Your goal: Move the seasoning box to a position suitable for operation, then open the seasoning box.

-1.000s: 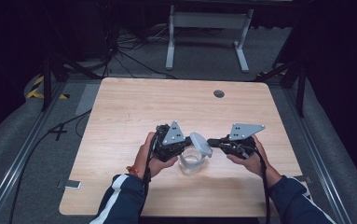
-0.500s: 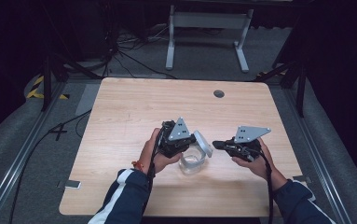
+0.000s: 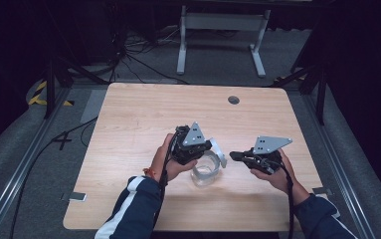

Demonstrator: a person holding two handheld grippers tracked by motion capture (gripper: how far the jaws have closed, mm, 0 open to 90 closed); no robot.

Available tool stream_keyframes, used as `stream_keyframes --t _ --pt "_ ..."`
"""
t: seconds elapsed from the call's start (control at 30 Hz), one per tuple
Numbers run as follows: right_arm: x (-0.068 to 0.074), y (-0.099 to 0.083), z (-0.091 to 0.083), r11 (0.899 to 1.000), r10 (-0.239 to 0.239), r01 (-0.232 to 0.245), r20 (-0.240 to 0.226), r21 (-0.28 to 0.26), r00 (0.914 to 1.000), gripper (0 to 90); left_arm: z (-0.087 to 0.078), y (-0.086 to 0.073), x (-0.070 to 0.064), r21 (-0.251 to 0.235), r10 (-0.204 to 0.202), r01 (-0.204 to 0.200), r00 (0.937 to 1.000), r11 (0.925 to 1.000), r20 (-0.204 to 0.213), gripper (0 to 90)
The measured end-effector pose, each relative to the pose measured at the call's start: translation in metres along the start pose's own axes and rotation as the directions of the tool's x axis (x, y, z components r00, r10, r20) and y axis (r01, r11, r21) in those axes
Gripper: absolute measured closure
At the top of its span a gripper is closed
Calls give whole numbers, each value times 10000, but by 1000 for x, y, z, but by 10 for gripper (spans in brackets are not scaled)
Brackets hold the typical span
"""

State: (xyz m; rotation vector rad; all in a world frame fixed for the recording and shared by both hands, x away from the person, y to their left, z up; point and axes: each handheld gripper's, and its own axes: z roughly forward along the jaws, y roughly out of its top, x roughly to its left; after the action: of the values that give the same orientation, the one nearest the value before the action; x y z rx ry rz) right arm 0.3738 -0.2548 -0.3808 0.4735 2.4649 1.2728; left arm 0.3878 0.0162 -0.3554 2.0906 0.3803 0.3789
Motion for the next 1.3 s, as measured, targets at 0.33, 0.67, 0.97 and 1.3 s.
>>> stream_keyframes --t 0.33,0.67,0.97,1.3 --pt "-2 -2 -1 10000 70 -70 -87 -10 9999 900 9 8 4 142 96 -97 9999 9999 111 884" --pt "-4 -2 -2 10000 77 -77 -29 42 10000 900 -2 2 6 155 106 -105 9999 9998 -56 875" --pt "-4 -1 -7 10000 59 -59 85 9 9999 900 -44 -35 17 700 23 49 9947 9975 -1025 861" --pt "-5 -2 -18 9999 39 -44 408 120 9992 894 -75 -89 24 1688 -393 714 9817 9831 -1864 805"
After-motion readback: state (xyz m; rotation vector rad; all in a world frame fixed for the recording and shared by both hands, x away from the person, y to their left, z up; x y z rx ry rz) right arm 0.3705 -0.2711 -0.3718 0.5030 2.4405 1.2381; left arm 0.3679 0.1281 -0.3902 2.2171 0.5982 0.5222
